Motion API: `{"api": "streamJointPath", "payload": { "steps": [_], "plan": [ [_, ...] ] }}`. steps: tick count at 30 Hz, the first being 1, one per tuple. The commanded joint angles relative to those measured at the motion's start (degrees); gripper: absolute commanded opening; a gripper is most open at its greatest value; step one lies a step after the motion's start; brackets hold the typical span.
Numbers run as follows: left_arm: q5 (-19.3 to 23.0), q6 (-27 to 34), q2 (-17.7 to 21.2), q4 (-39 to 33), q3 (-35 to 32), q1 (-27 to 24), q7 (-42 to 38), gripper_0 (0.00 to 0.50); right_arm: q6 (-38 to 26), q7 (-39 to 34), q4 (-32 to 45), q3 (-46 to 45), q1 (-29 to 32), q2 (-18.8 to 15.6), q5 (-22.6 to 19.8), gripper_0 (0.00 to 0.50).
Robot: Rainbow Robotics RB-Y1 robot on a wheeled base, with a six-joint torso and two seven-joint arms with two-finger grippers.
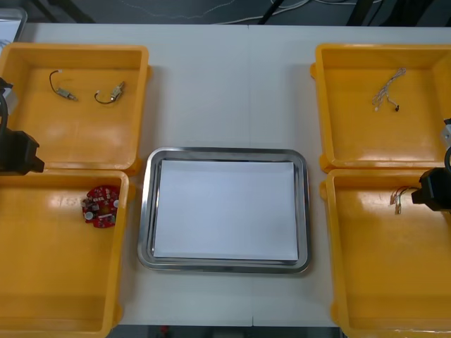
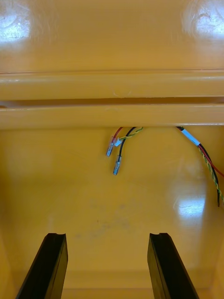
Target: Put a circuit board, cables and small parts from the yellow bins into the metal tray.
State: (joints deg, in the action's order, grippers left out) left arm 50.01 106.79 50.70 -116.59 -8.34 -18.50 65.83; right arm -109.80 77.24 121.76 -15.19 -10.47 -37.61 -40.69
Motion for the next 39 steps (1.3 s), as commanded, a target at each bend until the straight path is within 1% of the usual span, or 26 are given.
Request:
{"api": "streamJointPath", "payload": {
  "steps": [1, 6, 10, 13, 17, 20, 22, 24, 26, 28, 29, 32, 33, 39],
  "plan": [
    [1.0, -0.3, 0.3, -0.7, -1.4, 0.6, 3.8, 0.500, -0.2, -1.0, 0.0, -1.2, -1.2, 0.5, 0.3, 0.500],
    [1.1, -0.2, 0.3, -2.2, -3.1, 2.3, 3.5, 0.500, -0.2, -1.9, -2.8, -1.2, -2.4, 1.0, 3.1, 0.500],
    [0.9, -1.9, 0.3, -5.0, -4.8, 5.6, 3.3, 0.500, -0.2, -3.1, -3.3, -1.2, -2.4, 2.2, 7.2, 0.500],
    [0.2, -3.3, 0.0, -7.7, -6.1, 8.7, 3.2, 0.500, -0.2, -7.5, -3.3, -1.2, -2.4, 3.3, 9.3, 0.500],
    [-1.2, -3.9, -1.7, -11.0, -8.0, 11.9, 2.7, 0.500, -0.2, -13.8, -3.3, -1.2, -2.6, 4.7, 11.0, 0.500],
    [-3.6, -3.9, -4.2, -13.6, -9.0, 13.9, 2.4, 0.500, 0.0, -19.5, -3.3, -1.2, -2.6, 5.9, 12.6, 0.500],
    [-5.6, -3.9, -5.6, -14.8, -9.1, 14.9, 2.2, 0.500, 0.4, -21.7, -3.3, -1.2, -2.6, 6.3, 13.3, 0.500],
    [-8.6, -3.9, -8.0, -16.4, -9.1, 15.9, 2.0, 0.500, 0.7, -25.1, -3.3, -1.2, -2.6, 7.1, 14.3, 0.500],
    [-10.3, -3.9, -10.2, -17.1, -9.1, 16.1, 1.9, 0.500, 1.3, -28.5, -3.3, -1.2, -2.6, 8.1, 15.4, 0.500],
    [-11.2, -3.9, -11.6, -17.4, -9.2, 16.2, 1.9, 0.500, 1.9, -31.1, -3.3, -1.2, -2.5, 8.7, 16.2, 0.500],
    [-11.6, -4.1, -13.0, -17.4, -9.3, 16.2, 2.0, 0.500, 2.5, -33.3, -3.3, -1.2, -2.6, 9.3, 17.0, 0.500],
    [-11.3, -4.9, -15.1, -17.4, -10.0, 16.3, 2.1, 0.500, 3.5, -36.2, -3.3, -1.2, -2.5, 10.3, 18.4, 0.500],
    [-11.3, -5.2, -16.3, -17.4, -10.3, 16.3, 2.4, 0.500, 4.1, -37.8, -3.3, -1.2, -2.6, 10.8, 19.2, 0.500],
    [-12.4, -5.8, -20.1, -17.4, -10.2, 16.3, 2.6, 0.500, 4.9, -42.3, -3.3, -1.2, -2.5, 12.6, 20.6, 0.500]
  ]
}}
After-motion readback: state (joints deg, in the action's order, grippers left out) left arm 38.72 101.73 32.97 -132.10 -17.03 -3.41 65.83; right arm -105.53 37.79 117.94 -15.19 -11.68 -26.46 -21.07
